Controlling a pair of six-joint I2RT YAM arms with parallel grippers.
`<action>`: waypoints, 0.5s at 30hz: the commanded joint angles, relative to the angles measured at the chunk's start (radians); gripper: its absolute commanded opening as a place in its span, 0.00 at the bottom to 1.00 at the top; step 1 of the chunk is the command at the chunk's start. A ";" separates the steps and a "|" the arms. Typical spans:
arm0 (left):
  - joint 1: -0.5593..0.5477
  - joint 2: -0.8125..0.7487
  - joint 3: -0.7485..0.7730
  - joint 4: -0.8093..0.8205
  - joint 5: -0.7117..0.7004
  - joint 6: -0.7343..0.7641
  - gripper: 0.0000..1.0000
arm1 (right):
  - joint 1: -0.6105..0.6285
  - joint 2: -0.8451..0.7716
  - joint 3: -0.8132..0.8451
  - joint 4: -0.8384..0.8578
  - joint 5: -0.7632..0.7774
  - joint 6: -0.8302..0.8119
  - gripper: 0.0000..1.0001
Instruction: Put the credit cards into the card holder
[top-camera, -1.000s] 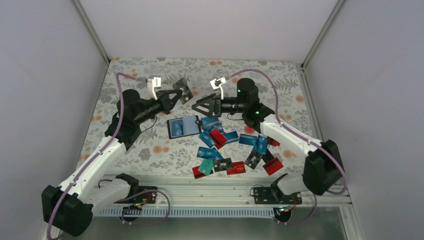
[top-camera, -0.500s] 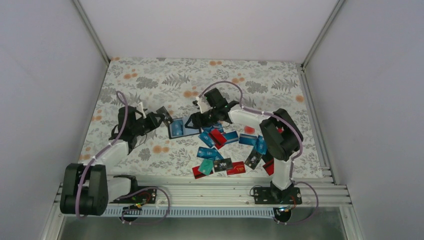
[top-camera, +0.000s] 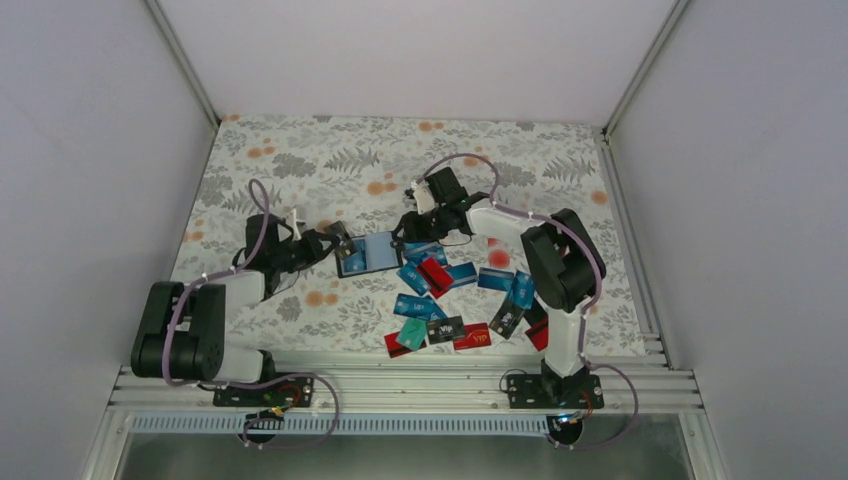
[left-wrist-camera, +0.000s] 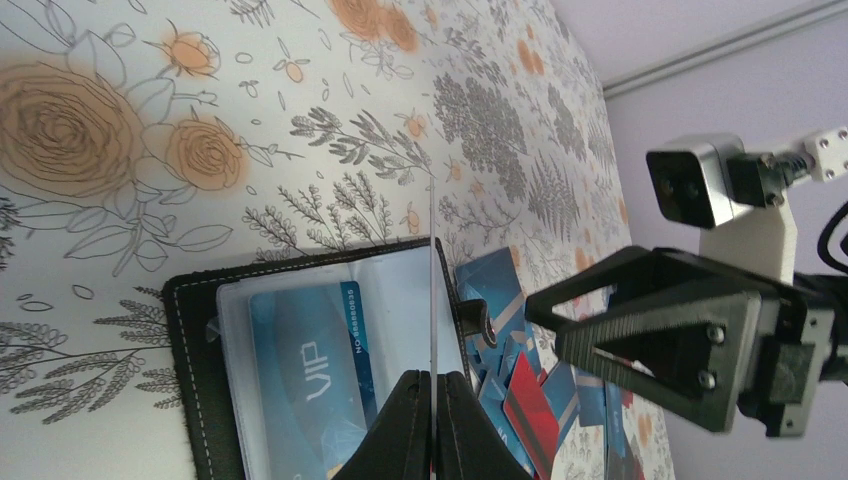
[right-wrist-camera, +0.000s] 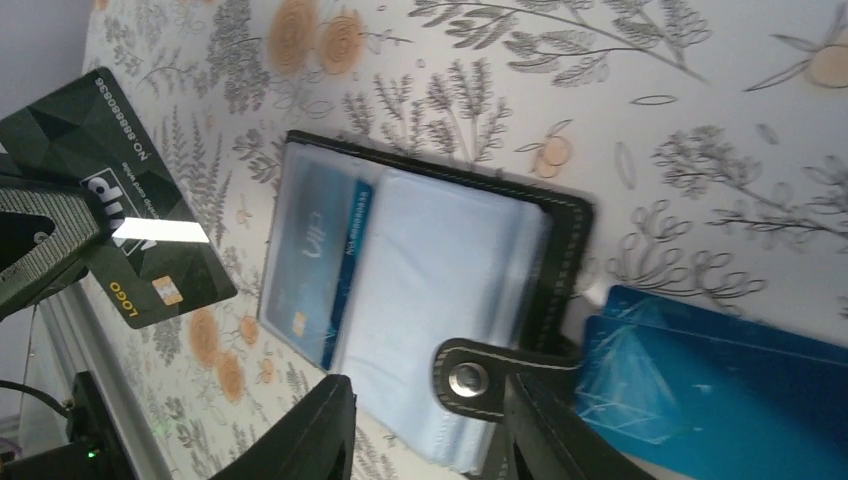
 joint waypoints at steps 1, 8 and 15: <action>-0.003 0.063 0.039 0.053 0.053 0.031 0.02 | -0.012 0.042 0.017 0.019 -0.019 -0.012 0.35; -0.035 0.128 0.073 0.051 0.058 0.049 0.02 | -0.016 0.083 0.027 0.028 -0.038 -0.018 0.35; -0.046 0.192 0.092 0.069 0.056 0.046 0.02 | -0.022 0.111 0.017 0.036 -0.049 -0.018 0.32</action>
